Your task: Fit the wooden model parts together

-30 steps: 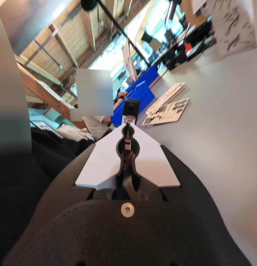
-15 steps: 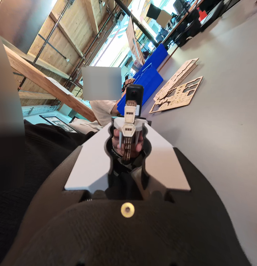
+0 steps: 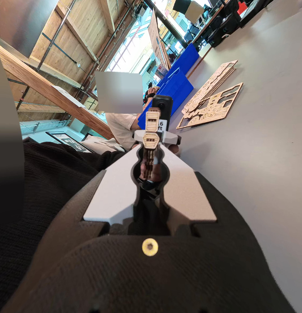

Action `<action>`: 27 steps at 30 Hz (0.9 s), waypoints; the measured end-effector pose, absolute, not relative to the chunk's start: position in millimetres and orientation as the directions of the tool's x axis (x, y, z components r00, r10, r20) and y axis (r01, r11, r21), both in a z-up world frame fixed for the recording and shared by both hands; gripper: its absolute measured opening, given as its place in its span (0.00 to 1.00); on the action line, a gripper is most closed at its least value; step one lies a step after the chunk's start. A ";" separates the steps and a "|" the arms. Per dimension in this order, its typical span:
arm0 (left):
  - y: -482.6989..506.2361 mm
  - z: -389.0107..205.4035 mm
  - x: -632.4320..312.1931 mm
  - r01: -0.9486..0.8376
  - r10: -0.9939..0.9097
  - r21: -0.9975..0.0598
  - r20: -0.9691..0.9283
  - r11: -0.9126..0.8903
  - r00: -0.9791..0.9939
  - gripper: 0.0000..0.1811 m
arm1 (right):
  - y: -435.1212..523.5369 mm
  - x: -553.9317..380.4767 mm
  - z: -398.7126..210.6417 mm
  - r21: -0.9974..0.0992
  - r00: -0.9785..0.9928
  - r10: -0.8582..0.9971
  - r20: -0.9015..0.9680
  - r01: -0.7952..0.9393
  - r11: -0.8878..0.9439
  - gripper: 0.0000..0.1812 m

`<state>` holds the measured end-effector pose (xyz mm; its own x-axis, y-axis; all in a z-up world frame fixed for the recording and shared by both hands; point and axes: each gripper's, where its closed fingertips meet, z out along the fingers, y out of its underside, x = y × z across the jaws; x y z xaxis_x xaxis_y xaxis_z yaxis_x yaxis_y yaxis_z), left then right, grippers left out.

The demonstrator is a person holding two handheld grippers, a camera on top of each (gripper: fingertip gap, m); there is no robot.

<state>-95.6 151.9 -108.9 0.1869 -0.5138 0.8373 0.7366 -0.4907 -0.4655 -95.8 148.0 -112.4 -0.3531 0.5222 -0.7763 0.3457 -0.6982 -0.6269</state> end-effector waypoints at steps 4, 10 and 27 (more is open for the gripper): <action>153.1 -106.9 -103.2 0.760 -0.515 -0.452 0.838 -0.467 0.182 0.11 | 148.8 -95.4 -114.1 -0.593 -0.352 0.484 -0.801 0.360 -0.720 0.08; 151.3 -104.2 -102.8 0.751 -0.533 -0.485 0.820 -0.449 0.211 0.05 | 141.0 -96.7 -116.0 -0.588 -0.360 0.471 -0.806 0.388 -0.709 0.08; 151.3 -101.7 -110.4 0.769 -0.539 -0.490 0.811 -0.410 0.229 0.04 | 141.0 -96.6 -115.4 -0.576 -0.363 0.455 -0.813 0.390 -0.719 0.08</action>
